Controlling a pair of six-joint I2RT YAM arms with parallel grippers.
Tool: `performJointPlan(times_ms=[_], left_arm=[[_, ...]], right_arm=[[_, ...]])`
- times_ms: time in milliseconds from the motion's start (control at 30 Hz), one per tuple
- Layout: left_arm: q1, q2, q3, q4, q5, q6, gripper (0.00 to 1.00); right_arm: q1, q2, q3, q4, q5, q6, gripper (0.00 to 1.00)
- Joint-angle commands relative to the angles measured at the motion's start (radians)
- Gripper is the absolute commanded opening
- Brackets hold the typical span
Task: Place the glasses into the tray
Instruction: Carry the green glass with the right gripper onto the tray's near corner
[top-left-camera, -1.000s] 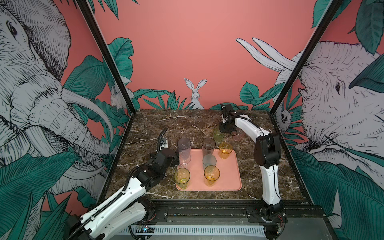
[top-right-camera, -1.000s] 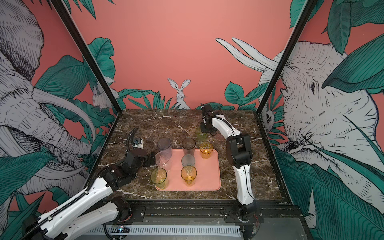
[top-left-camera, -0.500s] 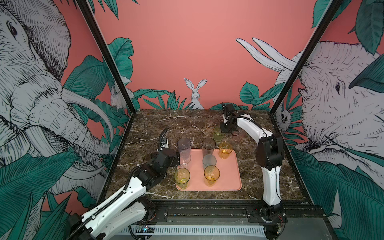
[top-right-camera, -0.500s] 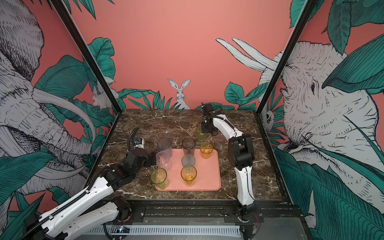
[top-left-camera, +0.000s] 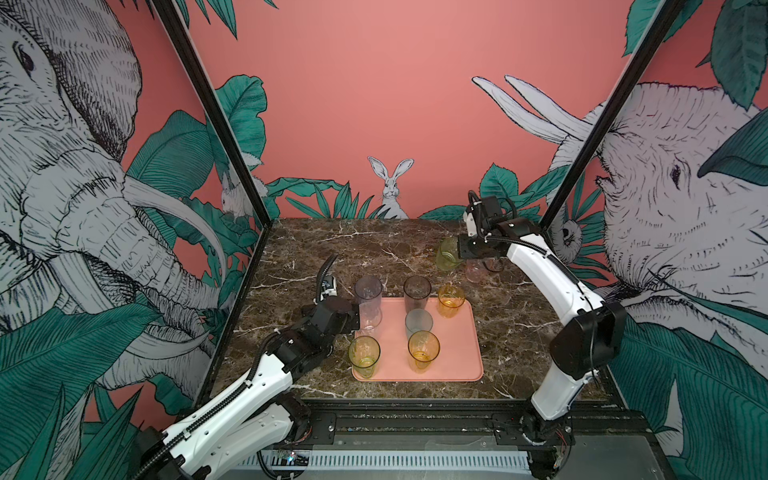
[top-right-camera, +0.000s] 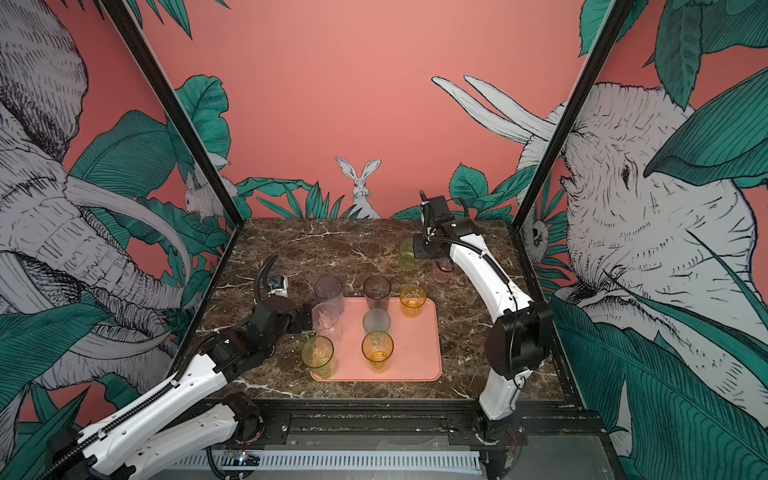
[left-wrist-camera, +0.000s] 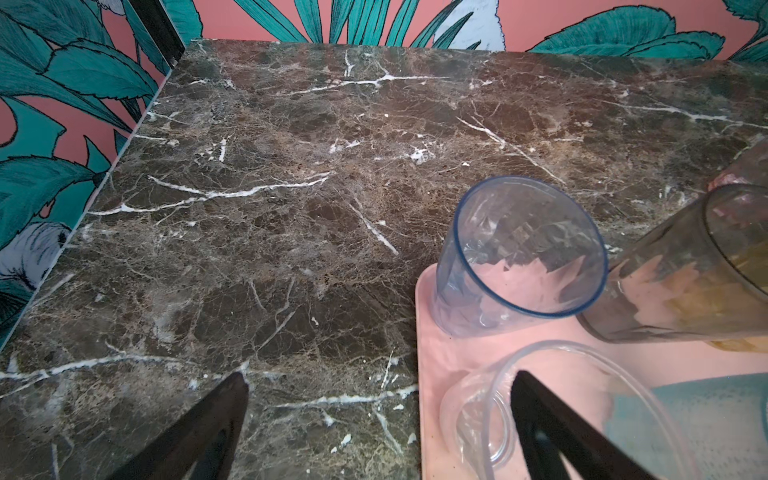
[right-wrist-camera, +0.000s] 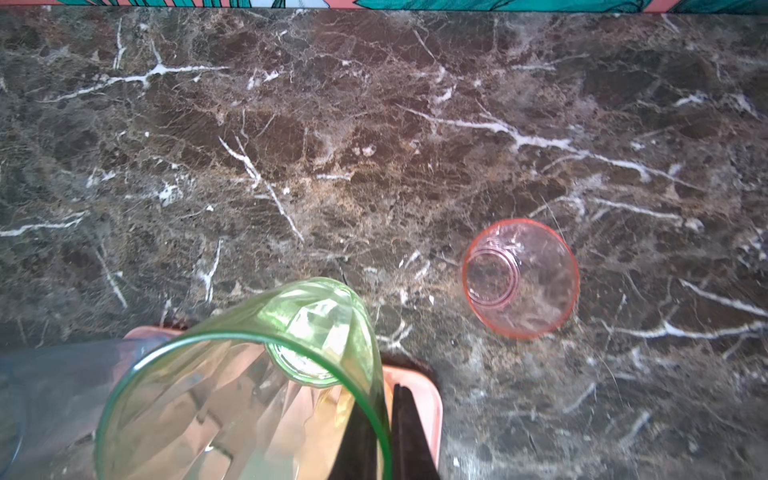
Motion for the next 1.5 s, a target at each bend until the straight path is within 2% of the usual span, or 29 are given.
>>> performJointPlan(times_ms=[0,500,1133,1467], left_arm=[[0.006,-0.018,-0.005,0.005,-0.007,-0.015,0.99],[0.006,-0.018,0.006,0.001,-0.018,-0.009,0.99],[0.005,0.001,0.015,0.013,-0.017,-0.008,0.99],[0.006,0.007,0.020,0.010,-0.018,-0.008,0.99]], right_arm=[[0.005,-0.086,-0.046,-0.016,-0.011,0.015,0.00],[0.077,-0.404,-0.295,-0.043,0.041,0.016,0.00],[0.150,-0.597,-0.534,-0.110,0.087,0.036,0.00],[0.196,-0.617,-0.658,-0.043,0.088,0.086,0.00]])
